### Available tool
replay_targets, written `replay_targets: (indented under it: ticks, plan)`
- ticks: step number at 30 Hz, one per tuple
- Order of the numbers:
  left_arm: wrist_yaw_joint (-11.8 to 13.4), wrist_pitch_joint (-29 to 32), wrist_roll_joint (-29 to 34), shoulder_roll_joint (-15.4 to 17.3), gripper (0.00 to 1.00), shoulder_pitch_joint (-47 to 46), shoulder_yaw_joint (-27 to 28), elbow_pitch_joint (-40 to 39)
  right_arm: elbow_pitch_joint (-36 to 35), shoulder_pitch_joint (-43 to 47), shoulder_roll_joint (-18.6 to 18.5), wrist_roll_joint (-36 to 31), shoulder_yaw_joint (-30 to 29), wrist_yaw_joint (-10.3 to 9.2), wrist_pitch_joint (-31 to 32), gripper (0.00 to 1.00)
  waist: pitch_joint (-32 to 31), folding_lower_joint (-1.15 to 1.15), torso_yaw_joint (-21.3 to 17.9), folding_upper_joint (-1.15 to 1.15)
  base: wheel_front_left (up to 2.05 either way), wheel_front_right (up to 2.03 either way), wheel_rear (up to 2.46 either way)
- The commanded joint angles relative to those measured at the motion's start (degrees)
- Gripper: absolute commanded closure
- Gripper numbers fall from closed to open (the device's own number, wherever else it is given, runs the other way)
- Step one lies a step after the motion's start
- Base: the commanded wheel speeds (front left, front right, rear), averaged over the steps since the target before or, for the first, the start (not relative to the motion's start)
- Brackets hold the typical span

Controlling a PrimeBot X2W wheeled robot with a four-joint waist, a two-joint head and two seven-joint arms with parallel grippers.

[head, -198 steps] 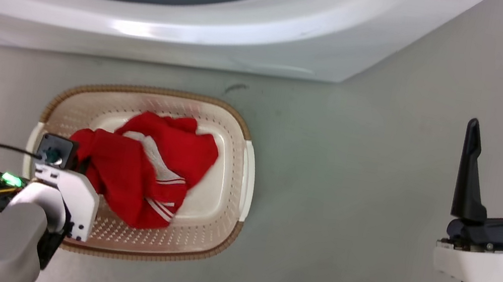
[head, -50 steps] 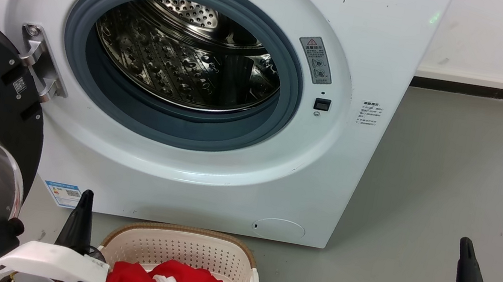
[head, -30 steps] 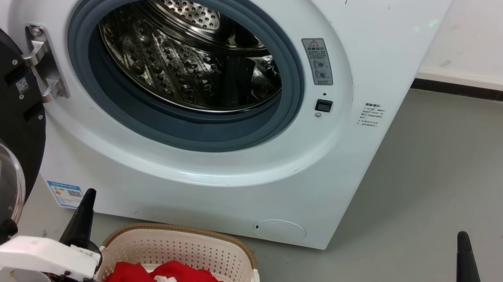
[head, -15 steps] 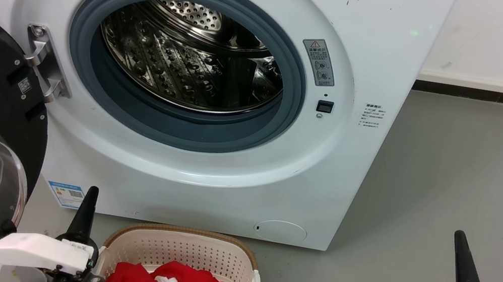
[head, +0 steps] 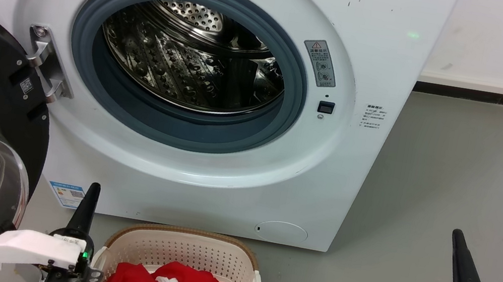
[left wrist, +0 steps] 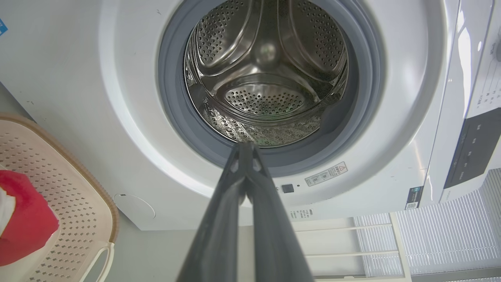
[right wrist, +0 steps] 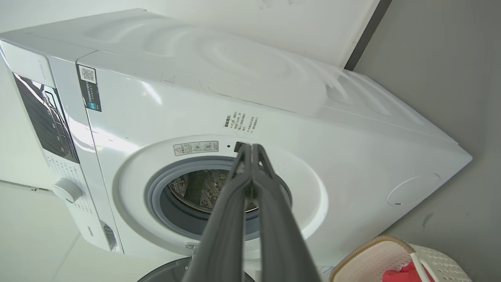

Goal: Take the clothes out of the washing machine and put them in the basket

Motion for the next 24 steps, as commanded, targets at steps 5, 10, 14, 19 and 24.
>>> replay_targets:
  ticks: [5, 10, 14, 19, 24]
  plan:
    - [-0.5, 0.9, -3.4, -0.1, 1.0, -1.4, 0.3, 0.2, 0.3, -1.6, -0.3, 3.3, -0.2, 0.01, 0.8, 1.0, -0.1, 0.0, 0.1, 0.0, 0.0, 0.0, 0.0]
    - [-0.7, 1.5, -5.8, -0.1, 1.0, -1.6, 0.5, 0.5, 0.6, -1.9, -0.3, 5.7, -0.3, 0.01, 1.5, 1.0, -0.1, 0.0, 0.1, 0.0, 0.0, 0.0, 0.0]
    - [-0.8, 2.0, -7.8, -0.2, 1.0, -1.7, 0.7, 0.8, 0.9, -2.0, -0.2, 7.5, -0.3, 0.01, 2.0, 1.0, -0.1, 0.0, 0.2, 0.0, 0.0, 0.0, 0.0]
    - [-1.1, 2.5, -10.1, -0.2, 1.0, -2.0, 0.8, 1.1, 1.2, -2.3, -0.2, 9.7, -0.4, 0.0, 2.6, 1.0, -0.2, 0.0, 0.3, 0.0, 0.0, 0.0, 0.0]
    - [-1.2, 3.0, -12.3, -0.3, 1.0, -2.2, 1.0, 1.5, 1.6, -2.6, -0.2, 11.8, -0.5, 0.0, 3.0, 1.0, -0.2, 0.0, 0.3, 0.0, 0.0, 0.0, 0.0]
